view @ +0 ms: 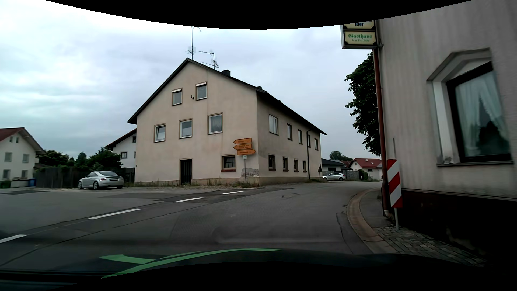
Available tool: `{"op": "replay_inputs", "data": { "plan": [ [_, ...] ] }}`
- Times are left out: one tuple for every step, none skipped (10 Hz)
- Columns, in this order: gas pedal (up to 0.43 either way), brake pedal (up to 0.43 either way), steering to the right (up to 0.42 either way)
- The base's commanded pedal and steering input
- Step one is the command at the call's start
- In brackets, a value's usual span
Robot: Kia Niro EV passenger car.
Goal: Follow the waypoints while adhering to traffic rules and regulations
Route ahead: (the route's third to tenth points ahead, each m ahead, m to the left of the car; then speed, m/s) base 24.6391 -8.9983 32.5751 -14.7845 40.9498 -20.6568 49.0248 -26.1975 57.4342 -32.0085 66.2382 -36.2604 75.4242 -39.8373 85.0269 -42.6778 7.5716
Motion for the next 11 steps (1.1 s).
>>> {"op": "replay_inputs", "data": {
  "plan": [
    [0.02,0.0,0.129],
    [0.028,0.0,0.137],
    [0.039,0.0,0.148],
    [0.059,0.0,0.154],
    [0.059,0.0,0.16],
    [0.067,0.0,0.162],
    [0.079,0.0,0.162],
    [0.079,0.0,0.161],
    [0.079,0.0,0.161],
    [0.098,0.0,0.16],
    [0.098,0.0,0.158]
  ]
}}
